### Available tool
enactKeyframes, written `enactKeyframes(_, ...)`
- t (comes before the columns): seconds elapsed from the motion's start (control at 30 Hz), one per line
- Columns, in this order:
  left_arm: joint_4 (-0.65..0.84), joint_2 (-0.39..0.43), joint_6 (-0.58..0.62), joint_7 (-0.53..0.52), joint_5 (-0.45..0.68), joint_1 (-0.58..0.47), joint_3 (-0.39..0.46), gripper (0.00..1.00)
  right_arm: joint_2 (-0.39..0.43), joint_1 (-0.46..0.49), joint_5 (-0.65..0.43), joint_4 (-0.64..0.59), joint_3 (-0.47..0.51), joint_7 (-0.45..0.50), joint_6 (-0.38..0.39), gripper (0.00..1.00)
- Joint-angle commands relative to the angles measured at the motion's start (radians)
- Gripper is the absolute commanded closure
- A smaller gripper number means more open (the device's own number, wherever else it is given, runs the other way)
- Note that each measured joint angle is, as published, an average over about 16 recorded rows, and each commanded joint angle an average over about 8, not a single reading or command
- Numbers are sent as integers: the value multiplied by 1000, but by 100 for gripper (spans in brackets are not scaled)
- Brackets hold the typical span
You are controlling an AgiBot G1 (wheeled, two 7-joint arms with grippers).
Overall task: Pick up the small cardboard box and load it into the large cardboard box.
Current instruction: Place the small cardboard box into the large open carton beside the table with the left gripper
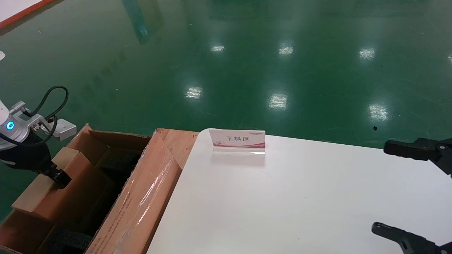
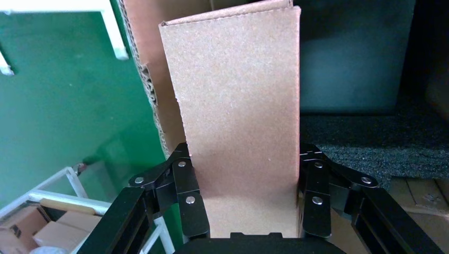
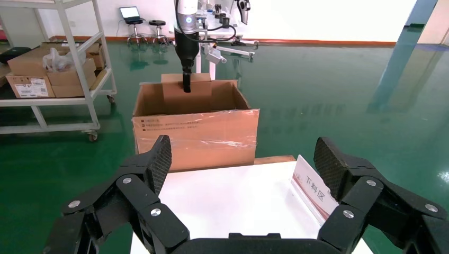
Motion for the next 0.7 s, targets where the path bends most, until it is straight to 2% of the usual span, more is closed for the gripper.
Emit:
enactKeyframes(0.03, 6, -1, 0, 1, -4, 6, 0, 100, 0, 0, 0, 0, 0, 0, 0, 0)
enactKeyframes(0.17, 17, -1, 2, 1, -11, 20, 0, 100, 0, 0, 0, 0, 0, 0, 0, 0)
enactKeyframes(0.23, 23, 0, 3, 1, -14, 25, 0, 92, 0, 0, 0, 0, 0, 0, 0, 0)
enactKeyframes(0.27, 26, 1, 3, 2, -15, 27, 0, 83, 0, 0, 0, 0, 0, 0, 0, 0)
enactKeyframes(0.43, 34, 3, 4, 3, -18, 34, 0, 20, 0, 0, 0, 0, 0, 0, 1, 0)
enactKeyframes(0.5, 34, 3, 5, 3, -18, 34, 0, 3, 0, 0, 1, 0, 0, 0, 1, 0)
enactKeyframes(0.53, 34, 3, 5, 2, -18, 34, 0, 0, 0, 0, 1, 0, 0, 0, 1, 0)
enactKeyframes(0.7, 31, 2, 6, 2, -17, 32, 1, 0, 0, 0, 1, 0, 0, 0, 1, 0)
